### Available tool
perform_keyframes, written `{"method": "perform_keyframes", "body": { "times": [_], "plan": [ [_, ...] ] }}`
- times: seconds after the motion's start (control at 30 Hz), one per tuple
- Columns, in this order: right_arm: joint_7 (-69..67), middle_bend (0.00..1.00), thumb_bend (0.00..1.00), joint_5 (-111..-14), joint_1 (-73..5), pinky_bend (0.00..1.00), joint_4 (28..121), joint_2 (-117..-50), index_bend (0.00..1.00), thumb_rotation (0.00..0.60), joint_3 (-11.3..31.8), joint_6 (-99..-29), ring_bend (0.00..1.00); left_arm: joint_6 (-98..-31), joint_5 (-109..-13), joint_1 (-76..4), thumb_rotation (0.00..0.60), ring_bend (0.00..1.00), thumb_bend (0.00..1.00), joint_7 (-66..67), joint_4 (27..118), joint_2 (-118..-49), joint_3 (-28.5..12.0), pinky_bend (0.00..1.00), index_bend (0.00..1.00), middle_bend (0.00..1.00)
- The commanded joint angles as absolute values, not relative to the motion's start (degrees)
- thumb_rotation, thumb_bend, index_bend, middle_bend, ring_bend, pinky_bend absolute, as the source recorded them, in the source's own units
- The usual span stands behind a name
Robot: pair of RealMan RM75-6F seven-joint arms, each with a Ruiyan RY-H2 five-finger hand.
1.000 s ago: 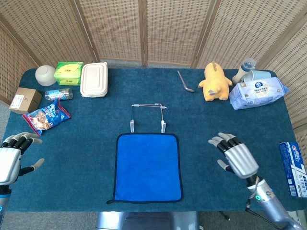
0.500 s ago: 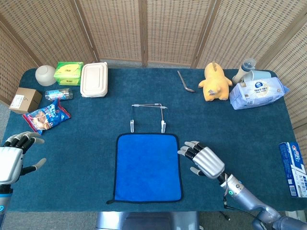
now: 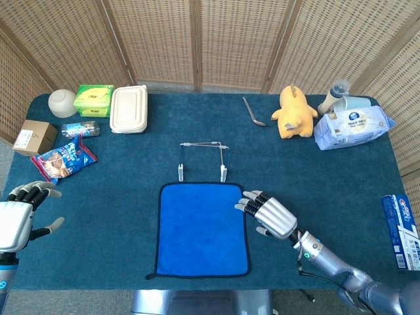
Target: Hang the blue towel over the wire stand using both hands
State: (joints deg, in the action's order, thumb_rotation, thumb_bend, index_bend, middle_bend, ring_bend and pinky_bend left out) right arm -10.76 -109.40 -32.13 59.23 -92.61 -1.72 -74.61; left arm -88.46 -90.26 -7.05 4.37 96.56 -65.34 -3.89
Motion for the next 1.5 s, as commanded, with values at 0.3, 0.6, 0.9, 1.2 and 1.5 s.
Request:
{"method": "perform_keyframes", "body": {
  "times": [0.3,0.6,0.9,1.2,1.5],
  "plan": [
    [-13.35,0.26,0.1,-108.57,-34.88,0.25,53.44,-96.84,0.22,0.6,-2.87,-74.49,0.16,-88.33,-89.87,-7.05,0.6,0.27,0.23,4.16,96.38,-65.41,-3.84,0.27,0.39,0.32],
    [-13.73,0.26,0.1,-107.8,-35.99,0.25,51.28,-98.43,0.22,0.6,-4.06,-74.05,0.16,-88.41,-89.6,-6.87,0.6,0.27,0.24,3.84,95.94,-65.61,-3.71,0.27,0.39,0.32],
    [-13.85,0.26,0.1,-106.87,-36.52,0.25,50.28,-99.61,0.22,0.6,-4.63,-74.07,0.16,-88.07,-89.53,-7.06,0.6,0.27,0.23,3.39,95.56,-65.85,-3.65,0.27,0.39,0.32],
    [-12.98,0.26,0.1,-106.36,-37.42,0.25,49.61,-100.55,0.22,0.6,-5.16,-73.32,0.16,-88.0,-89.54,-6.85,0.6,0.27,0.23,2.88,95.24,-65.92,-3.24,0.27,0.39,0.32],
    [-12.11,0.26,0.1,-105.65,-38.44,0.25,50.08,-101.5,0.22,0.6,-4.93,-72.9,0.16,-88.85,-89.56,-6.36,0.6,0.27,0.24,2.07,94.63,-66.15,-3.21,0.27,0.39,0.32]
  ]
}}
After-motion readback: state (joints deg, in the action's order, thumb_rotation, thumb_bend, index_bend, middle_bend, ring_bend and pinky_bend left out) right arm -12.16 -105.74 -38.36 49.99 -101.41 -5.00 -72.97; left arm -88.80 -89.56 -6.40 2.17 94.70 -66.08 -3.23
